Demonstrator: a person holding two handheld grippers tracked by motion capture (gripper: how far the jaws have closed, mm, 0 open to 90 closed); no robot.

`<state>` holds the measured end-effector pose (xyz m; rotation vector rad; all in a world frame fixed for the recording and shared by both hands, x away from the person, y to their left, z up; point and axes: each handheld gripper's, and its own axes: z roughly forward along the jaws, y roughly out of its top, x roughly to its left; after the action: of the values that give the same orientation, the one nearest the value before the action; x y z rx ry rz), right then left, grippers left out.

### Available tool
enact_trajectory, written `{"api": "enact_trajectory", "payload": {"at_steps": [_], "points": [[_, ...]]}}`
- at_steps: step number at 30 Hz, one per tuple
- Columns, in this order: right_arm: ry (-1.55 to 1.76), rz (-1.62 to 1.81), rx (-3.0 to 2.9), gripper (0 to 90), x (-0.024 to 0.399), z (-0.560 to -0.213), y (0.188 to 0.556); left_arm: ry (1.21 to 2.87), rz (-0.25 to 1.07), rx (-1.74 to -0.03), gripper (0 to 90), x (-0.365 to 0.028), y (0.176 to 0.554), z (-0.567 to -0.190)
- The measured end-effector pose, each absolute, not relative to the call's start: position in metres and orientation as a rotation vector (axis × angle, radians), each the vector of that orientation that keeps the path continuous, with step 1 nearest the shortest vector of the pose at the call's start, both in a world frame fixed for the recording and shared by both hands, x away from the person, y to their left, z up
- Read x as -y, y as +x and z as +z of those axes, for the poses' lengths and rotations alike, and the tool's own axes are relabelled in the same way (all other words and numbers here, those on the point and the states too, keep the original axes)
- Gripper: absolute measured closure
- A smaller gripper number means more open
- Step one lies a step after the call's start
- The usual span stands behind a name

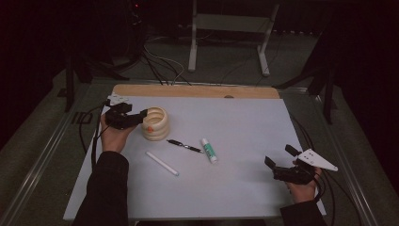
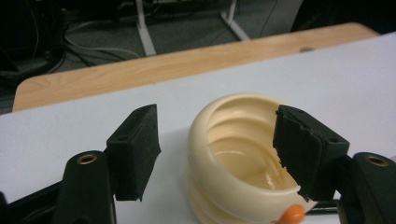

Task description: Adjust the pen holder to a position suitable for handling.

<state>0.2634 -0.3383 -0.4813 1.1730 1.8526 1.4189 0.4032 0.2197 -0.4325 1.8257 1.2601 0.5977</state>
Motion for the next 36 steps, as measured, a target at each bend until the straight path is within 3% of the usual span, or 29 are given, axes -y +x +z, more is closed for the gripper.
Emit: {"api": "enact_trajectory", "payload": {"at_steps": [15,18,21,25,36], "points": [[1.173,1.415,-1.859,0.1,0.337,-0.482,0.264,1.917,0.570,-1.302,43.3,-0.213,0.425,-0.459],[1.173,1.414,-1.860,0.1,0.337,-0.482,0.264,1.914,0.560,-1.336,51.5,-0.212,0.429,-0.462],[1.174,1.415,-1.860,0.1,0.337,-0.482,0.264,1.944,0.548,-1.377,65.4,-0.208,0.435,-0.463],[1.175,1.412,-1.860,0.1,0.338,-0.482,0.265,1.968,0.566,-1.385,75.6,-0.200,0.437,-0.463],[1.177,1.416,-1.849,0.1,0.339,-0.482,0.264,1.930,0.583,-1.380,78.1,-0.202,0.432,-0.452]]}}
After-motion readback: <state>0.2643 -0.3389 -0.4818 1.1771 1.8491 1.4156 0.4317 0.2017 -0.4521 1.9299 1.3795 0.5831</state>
